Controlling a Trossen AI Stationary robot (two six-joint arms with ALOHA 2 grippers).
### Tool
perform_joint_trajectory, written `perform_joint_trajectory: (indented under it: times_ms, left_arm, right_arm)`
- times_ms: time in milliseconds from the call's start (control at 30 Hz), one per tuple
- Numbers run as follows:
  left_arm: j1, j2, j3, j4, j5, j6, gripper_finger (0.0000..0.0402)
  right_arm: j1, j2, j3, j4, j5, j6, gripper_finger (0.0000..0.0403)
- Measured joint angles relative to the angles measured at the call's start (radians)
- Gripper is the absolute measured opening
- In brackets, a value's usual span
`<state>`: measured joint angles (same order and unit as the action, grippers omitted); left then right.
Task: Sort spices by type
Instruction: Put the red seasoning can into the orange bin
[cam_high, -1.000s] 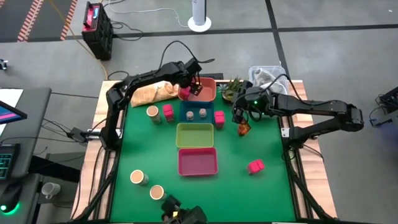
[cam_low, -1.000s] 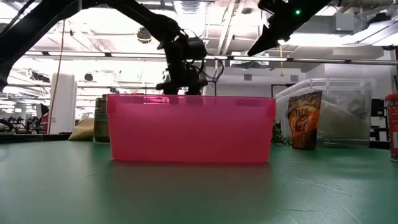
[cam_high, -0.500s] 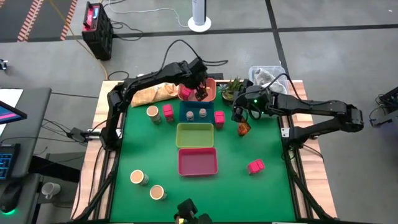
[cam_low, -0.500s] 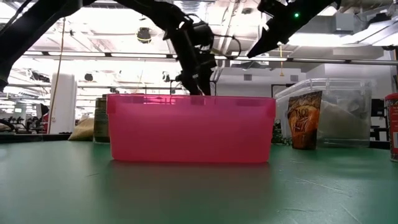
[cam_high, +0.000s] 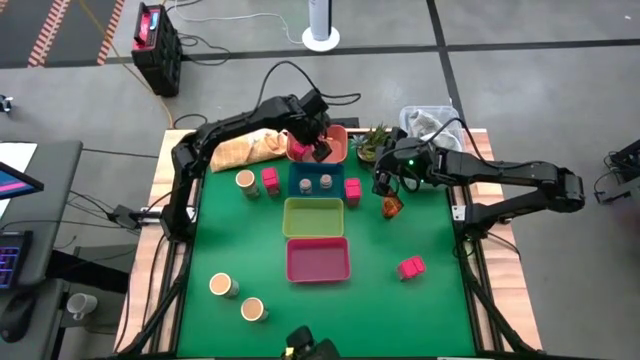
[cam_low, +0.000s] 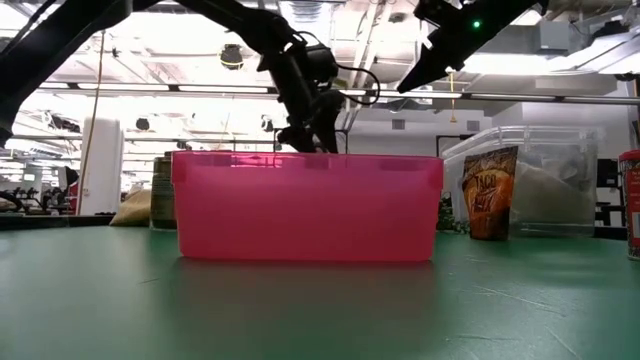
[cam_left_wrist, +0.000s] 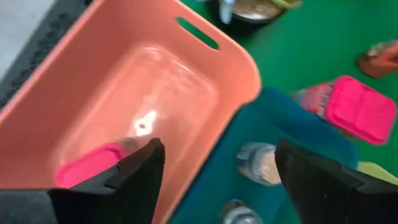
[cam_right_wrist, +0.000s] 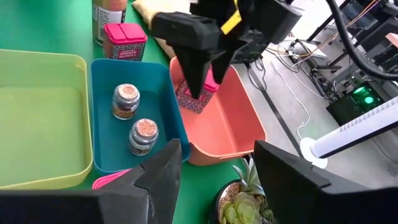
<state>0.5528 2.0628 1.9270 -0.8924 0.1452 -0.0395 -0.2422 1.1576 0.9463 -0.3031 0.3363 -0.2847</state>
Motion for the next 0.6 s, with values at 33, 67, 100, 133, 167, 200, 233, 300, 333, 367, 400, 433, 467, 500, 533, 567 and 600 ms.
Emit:
perform_joint_trajectory:
  times_ms: [33,67,100,133,167,200,233,300,333,367,400,433,467,500,533,567,600]
  left_arm:
    - [-0.003,0.0,0.0,-0.006,0.003,0.0,0.0293]
    - [-0.005,0.0,0.0,-0.015,0.003,0.0,0.0293]
    - [-0.006,0.0,0.0,-0.022,-0.003,-0.006,0.0293]
    - [-0.008,0.0,-0.009,-0.016,-0.016,-0.012,0.0293]
    - [-0.011,0.0,-0.025,-0.001,-0.04,-0.019,0.0293]
    - [-0.012,0.0,-0.042,0.011,-0.071,-0.028,0.0293]
    - [-0.012,0.0,-0.055,0.014,-0.092,-0.036,0.0293]
    - [-0.012,0.003,-0.069,0.013,-0.101,-0.041,0.0293]
    - [-0.012,0.003,-0.069,0.014,-0.102,-0.042,0.0293]
    - [-0.012,0.002,-0.069,0.022,-0.102,-0.04,0.0293]
    - [-0.012,0.001,-0.071,0.033,-0.102,-0.038,0.0293]
    - [-0.013,0.001,-0.072,0.039,-0.102,-0.038,0.0293]
    - [-0.013,0.001,-0.073,0.04,-0.102,-0.041,0.0293]
    - [-0.013,0.001,-0.073,0.038,-0.104,-0.042,0.0293]
    - [-0.013,0.001,-0.074,0.039,-0.105,-0.044,0.0293]
    - [-0.013,0.001,-0.08,0.048,-0.106,-0.048,0.0293]
    - [-0.013,-0.001,-0.093,0.071,-0.108,-0.055,0.0293]
  right_arm:
    - [0.0,0.0,0.0,0.0,0.0,0.002,0.0235]
    - [0.0,0.0,0.0,0.0,0.0,0.003,0.0235]
    - [0.0,0.0,0.0,0.0,0.0,0.003,0.0235]
    - [0.0,0.0,0.0,0.0,0.0,0.003,0.0235]
    - [0.0,0.0,0.0,0.0,0.0,0.004,0.0235]
    - [0.0,0.0,0.0,-0.001,0.0,0.004,0.0235]
    - [0.0,0.0,0.0,-0.001,0.0,0.004,0.0235]
    - [0.0,0.0,0.0,-0.001,0.0,0.005,0.0235]
    - [0.0,0.0,0.0,-0.001,0.0,0.006,0.0235]
    - [0.0,0.0,0.0,-0.001,0.0,0.006,0.0235]
    - [0.0,0.0,0.0,-0.001,0.0,0.006,0.0235]
    - [0.0,0.0,0.0,-0.001,0.0,0.006,0.0235]
    - [0.0,0.0,0.0,-0.001,0.0,0.006,0.0235]
    - [0.0,0.0,0.0,-0.001,0.0,0.006,0.0235]
    - [0.0,0.0,0.0,-0.001,0.001,0.006,0.0235]
    - [0.0,0.0,0.0,-0.001,0.0,0.006,0.0235]
    - [0.0,0.0,0.0,-0.001,0.001,0.006,0.0235]
